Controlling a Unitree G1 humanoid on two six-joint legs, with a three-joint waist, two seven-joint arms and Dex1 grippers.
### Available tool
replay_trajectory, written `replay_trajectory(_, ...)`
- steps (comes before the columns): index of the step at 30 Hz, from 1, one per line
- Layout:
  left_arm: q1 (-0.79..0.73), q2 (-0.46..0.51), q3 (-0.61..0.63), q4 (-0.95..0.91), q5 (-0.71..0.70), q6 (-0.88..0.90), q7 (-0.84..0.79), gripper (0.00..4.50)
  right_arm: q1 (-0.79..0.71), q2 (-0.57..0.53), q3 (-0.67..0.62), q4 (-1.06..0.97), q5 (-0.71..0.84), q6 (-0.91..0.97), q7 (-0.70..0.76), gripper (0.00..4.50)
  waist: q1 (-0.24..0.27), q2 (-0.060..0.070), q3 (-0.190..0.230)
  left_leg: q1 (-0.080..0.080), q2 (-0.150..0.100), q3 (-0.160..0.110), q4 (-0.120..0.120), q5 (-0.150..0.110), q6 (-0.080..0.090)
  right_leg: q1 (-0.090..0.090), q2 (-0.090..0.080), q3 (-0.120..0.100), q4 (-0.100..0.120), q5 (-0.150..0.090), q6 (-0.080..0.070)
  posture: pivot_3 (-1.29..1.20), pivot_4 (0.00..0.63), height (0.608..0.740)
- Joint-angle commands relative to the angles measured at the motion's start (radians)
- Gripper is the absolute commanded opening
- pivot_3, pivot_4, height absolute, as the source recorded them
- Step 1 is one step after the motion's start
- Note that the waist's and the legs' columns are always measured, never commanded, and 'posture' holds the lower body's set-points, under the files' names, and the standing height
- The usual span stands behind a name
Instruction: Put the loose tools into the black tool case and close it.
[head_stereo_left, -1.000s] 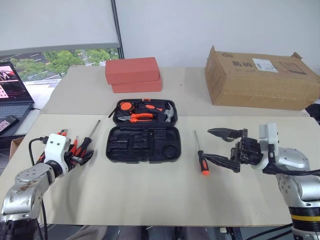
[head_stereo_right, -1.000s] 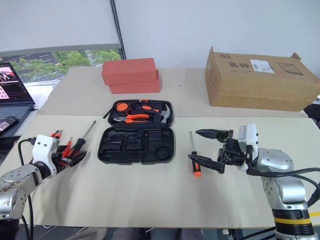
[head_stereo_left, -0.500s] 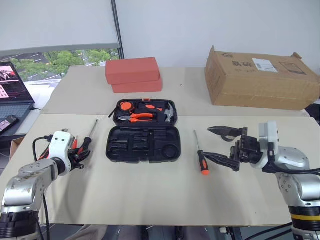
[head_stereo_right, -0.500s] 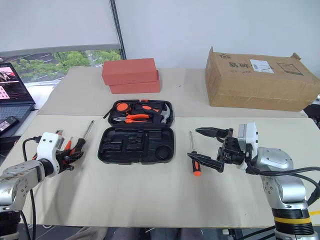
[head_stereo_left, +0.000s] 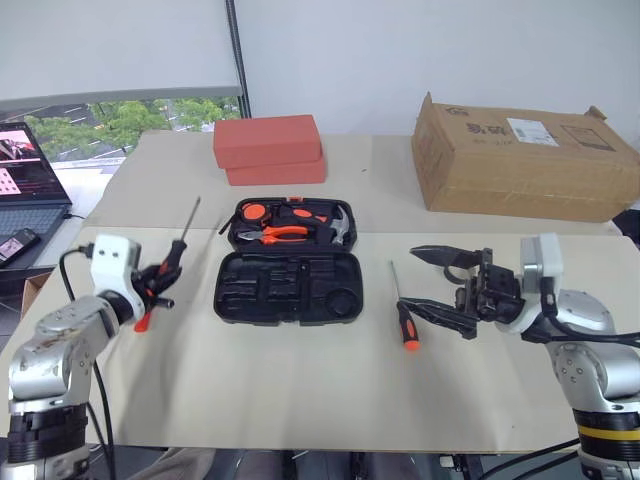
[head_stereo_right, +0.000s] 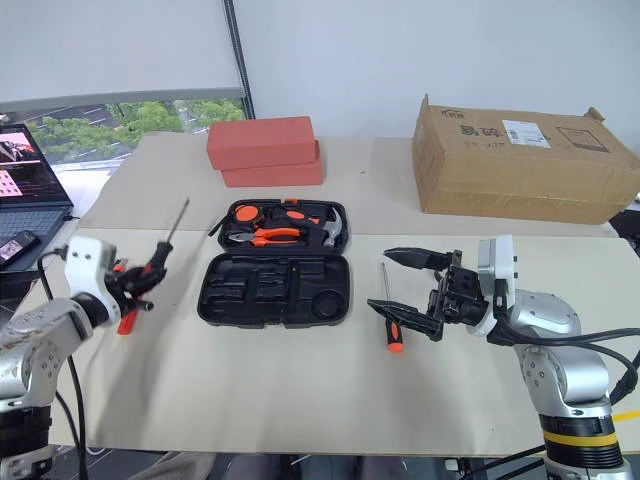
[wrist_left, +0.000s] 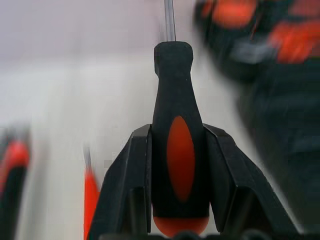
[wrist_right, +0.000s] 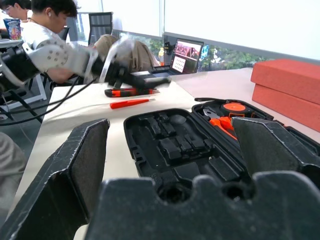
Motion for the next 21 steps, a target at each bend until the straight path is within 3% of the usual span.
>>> replay_trajectory(1, -0.022, 0.056, -0.033, -0.038, -0.027, -0.177, -0.222, 0.96, -0.024, -0.019, -0.037, -0.007, 0.006, -0.005, 0.005, 4.5, 0.0, 0.0, 0.0, 0.0, 0.0, 0.0, 0.001, 0.0, 0.0, 0.0, 0.0, 0.0, 0.001, 0.0, 0.0, 0.0, 0.15, 0.711)
replay_trajectory(5, -0.088, 0.142, -0.189, 0.113, 0.102, -0.422, -0.446, 0.96, -0.022, -0.018, -0.036, 0.012, -0.002, -0.016, 0.011, 4.5, 0.0, 0.0, 0.0, 0.0, -0.001, 0.0, 0.002, 0.0, 0.0, -0.001, 0.001, 0.0, 0.005, 0.0, 0.0, 0.0, 0.15, 0.711)
replay_trajectory(9, -0.265, 0.176, -0.377, 0.394, 0.29, -0.738, -0.607, 0.96, -0.024, -0.015, -0.033, 0.033, -0.012, -0.026, 0.024, 4.5, 0.003, 0.0, 0.0, 0.001, -0.001, 0.0, 0.003, 0.0, -0.001, -0.001, 0.002, 0.0, 0.007, -0.001, -0.001, 0.0, 0.15, 0.711)
replay_trajectory(13, -0.484, 0.132, -0.501, 0.7, 0.435, -1.0, -0.649, 0.96, -0.012, -0.009, -0.044, 0.026, -0.022, -0.034, 0.011, 4.5, 0.001, 0.0, 0.0, -0.004, 0.0, -0.003, 0.008, 0.001, 0.003, -0.002, 0.003, -0.002, 0.007, 0.0, -0.002, 0.0, 0.15, 0.711)
replay_trajectory(21, -0.747, -0.005, -0.59, 1.129, 0.535, -1.259, -0.711, 0.96, 0.091, 0.01, -0.096, -0.048, -0.029, -0.05, -0.058, 4.5, -0.001, 0.0, 0.0, -0.01, -0.003, -0.004, 0.012, 0.001, 0.004, -0.004, 0.003, -0.004, 0.006, -0.002, 0.001, 0.0, 0.15, 0.711)
